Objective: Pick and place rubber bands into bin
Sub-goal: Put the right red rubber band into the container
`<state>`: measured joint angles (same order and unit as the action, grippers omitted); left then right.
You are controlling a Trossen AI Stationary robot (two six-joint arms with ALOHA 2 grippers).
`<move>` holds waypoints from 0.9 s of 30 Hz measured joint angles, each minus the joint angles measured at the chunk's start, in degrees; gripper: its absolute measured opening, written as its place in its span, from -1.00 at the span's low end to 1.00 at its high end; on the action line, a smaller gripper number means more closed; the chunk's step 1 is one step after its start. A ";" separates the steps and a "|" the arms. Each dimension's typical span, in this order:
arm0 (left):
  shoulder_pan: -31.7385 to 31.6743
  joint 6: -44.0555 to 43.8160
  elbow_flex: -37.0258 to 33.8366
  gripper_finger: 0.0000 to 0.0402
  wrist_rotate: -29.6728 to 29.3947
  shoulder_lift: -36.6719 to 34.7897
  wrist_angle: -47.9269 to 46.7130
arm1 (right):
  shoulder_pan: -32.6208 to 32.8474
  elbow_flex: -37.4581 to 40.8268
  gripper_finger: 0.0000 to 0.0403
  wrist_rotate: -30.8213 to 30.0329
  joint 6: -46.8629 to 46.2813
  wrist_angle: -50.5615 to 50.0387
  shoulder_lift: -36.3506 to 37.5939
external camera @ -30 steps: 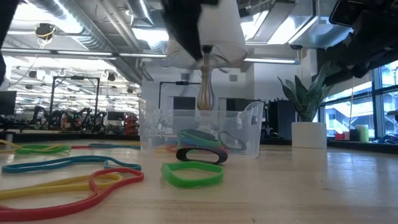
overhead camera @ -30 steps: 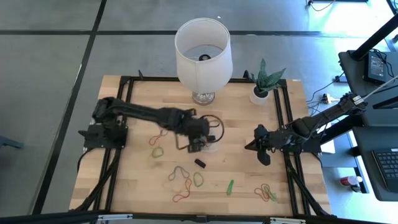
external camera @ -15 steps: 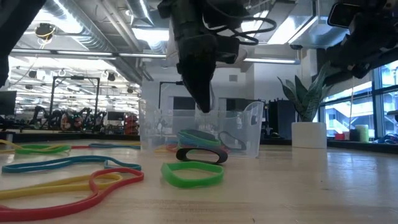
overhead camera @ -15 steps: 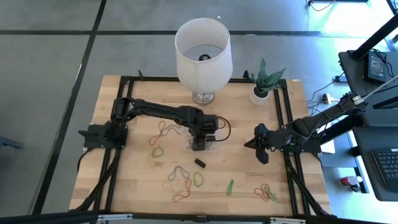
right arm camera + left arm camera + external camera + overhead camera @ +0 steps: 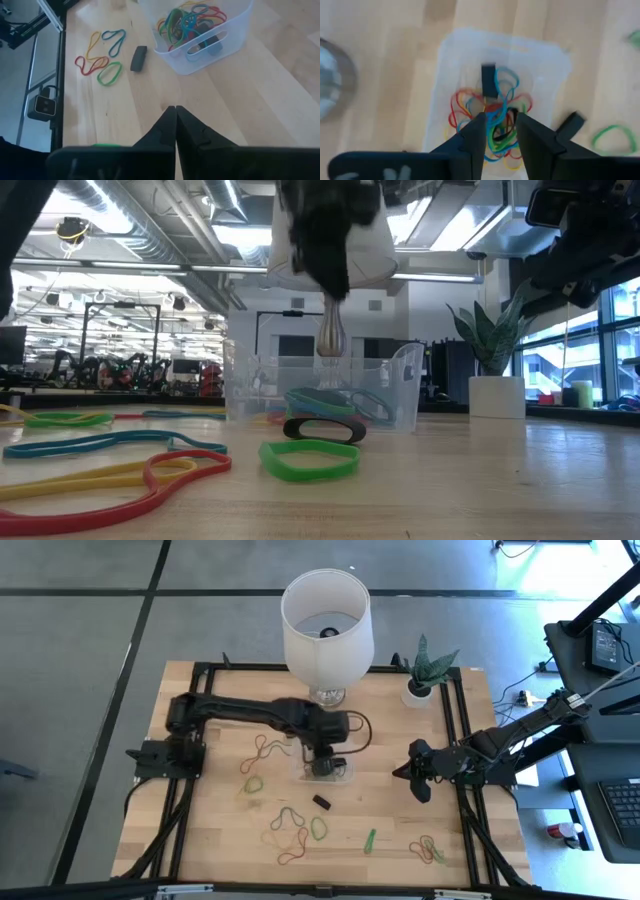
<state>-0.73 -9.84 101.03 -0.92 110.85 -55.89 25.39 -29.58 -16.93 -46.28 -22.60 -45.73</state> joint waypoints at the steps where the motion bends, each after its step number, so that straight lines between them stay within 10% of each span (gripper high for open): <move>1: 0.22 -0.02 -0.01 -0.54 -0.44 -1.35 0.03 | 0.02 0.00 -0.98 0.02 0.00 -0.01 -0.06; 7: 1.97 1.39 -4.78 -0.95 5.42 -10.10 -0.57 | 0.75 0.00 -0.99 0.03 -0.22 0.35 -0.42; 17: 6.26 -5.54 -31.90 -0.99 -2.27 -32.58 17.77 | 6.84 -4.79 -0.99 0.04 -6.32 -2.94 -5.63; 27: 7.52 -11.44 -57.59 -0.99 -6.48 -54.49 30.66 | 11.78 -21.04 -1.00 9.97 -27.64 -28.66 -25.38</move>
<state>6.79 -21.27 43.44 -7.40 56.36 -25.23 37.17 -50.62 -6.95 -73.92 -51.26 -71.11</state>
